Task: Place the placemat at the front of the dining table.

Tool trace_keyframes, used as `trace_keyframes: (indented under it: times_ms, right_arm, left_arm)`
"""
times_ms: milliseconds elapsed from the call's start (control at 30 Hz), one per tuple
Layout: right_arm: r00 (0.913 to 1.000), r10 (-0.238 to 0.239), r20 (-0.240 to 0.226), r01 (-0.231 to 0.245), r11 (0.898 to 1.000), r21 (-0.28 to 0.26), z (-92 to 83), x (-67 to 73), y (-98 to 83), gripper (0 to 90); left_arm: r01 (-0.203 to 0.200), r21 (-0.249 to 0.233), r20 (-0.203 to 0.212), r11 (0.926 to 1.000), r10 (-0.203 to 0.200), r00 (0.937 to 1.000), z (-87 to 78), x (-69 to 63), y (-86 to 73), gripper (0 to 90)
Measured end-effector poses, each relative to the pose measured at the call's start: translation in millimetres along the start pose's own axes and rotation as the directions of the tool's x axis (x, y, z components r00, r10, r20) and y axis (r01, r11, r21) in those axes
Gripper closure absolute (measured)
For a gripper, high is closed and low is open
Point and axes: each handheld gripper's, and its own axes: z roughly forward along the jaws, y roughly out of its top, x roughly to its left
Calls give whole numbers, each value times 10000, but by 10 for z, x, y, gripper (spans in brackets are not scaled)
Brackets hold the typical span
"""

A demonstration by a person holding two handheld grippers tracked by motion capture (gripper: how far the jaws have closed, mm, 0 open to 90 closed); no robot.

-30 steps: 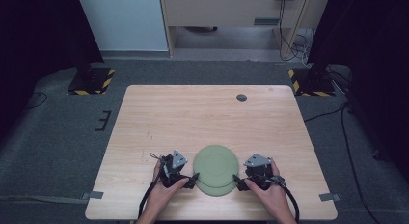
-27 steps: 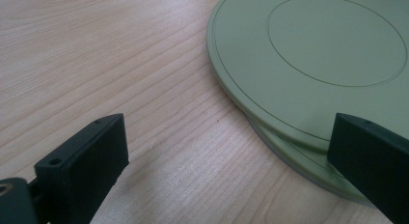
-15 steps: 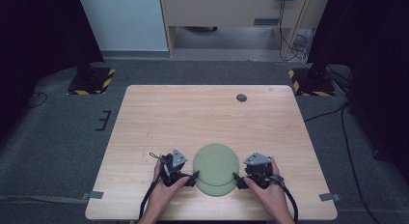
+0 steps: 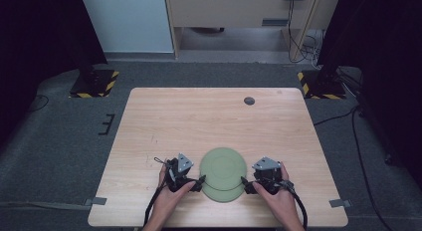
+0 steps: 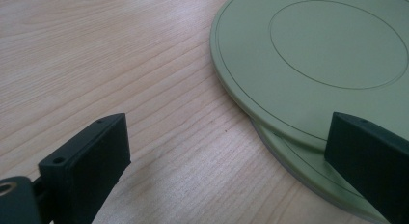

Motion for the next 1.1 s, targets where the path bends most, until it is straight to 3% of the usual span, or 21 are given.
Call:
trace_keyframes:
  times_ms: [267, 1100]
  right_arm:
    - [9994, -242, -233, 245, 9996, 124, 8, 21, -17, 50]
    - [9999, -80, 133, 78, 9999, 123, 69, 28, 12, 13]
  left_arm:
    - [-55, 9, -1, 10000, 55, 10000, 2, -24, 1, 10]
    - [134, 2, -122, 9999, -134, 9998, 30, -4, 17, 0]
